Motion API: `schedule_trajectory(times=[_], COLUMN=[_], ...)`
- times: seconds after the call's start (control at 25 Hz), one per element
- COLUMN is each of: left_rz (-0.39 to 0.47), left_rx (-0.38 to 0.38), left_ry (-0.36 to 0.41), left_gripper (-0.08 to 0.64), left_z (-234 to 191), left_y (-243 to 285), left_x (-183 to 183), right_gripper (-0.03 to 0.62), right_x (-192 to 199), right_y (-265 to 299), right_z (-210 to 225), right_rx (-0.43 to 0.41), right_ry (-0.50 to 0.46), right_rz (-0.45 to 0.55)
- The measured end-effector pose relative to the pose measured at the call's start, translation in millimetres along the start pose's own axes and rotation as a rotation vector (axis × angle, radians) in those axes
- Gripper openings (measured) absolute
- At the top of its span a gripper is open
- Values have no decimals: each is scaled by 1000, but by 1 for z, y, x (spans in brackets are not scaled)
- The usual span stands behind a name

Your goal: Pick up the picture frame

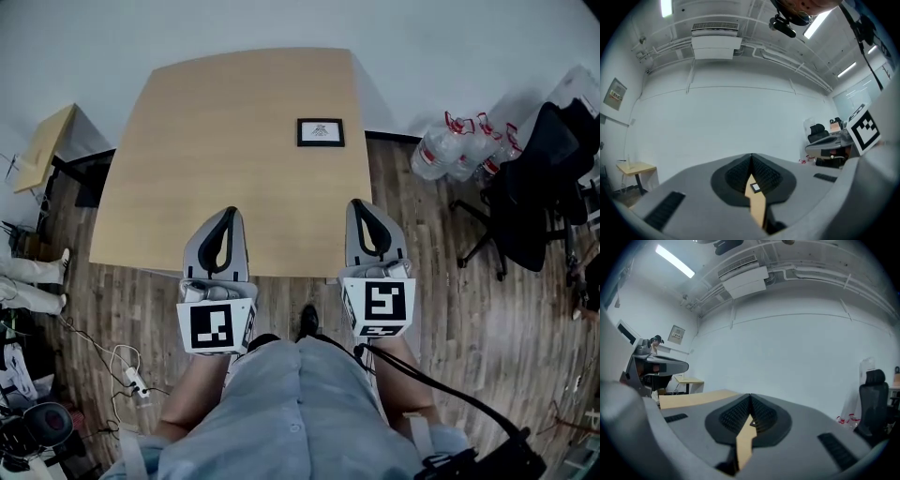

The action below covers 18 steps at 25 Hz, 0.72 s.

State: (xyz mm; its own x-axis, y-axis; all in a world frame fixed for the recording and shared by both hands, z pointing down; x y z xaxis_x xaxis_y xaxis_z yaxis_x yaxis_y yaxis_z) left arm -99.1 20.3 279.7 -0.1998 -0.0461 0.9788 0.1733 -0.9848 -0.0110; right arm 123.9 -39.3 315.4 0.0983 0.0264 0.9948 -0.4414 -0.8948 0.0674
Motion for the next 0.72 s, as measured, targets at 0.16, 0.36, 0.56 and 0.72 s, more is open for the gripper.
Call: schedule_trajectory(times=[0.16, 0.36, 0.56, 0.72], left_rz=[17, 22, 2, -19], left_rx=[-24, -36, -16, 8], left_ry=[5, 4, -14, -36], left_gripper=[2, 2, 0, 2], left_z=[-7, -13, -22, -31], left_y=[25, 51, 83, 113], left_x=[-4, -3, 7, 19], right_gripper=[2, 2, 2, 2], right_x=[-9, -13, -6, 3], right_y=[28, 57, 88, 117], right_z=[17, 30, 40, 48], right_rx=[-7, -7, 9, 21], right_ry=[-7, -12, -8, -6], right_rz=[28, 36, -3, -46])
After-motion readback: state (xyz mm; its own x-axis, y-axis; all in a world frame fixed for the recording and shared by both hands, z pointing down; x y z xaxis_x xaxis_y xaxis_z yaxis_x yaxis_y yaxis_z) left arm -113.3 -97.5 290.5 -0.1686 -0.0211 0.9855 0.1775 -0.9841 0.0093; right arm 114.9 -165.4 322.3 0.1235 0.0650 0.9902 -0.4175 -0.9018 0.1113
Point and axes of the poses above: the fingertips, and each gripper's own axes: y forward along the fingers, z to its right, x out of its underside, the point moved 9 cm from there along -y, backward along the fingers, and after that the axes turned 2 degrees about x, right-handed, at the moved point
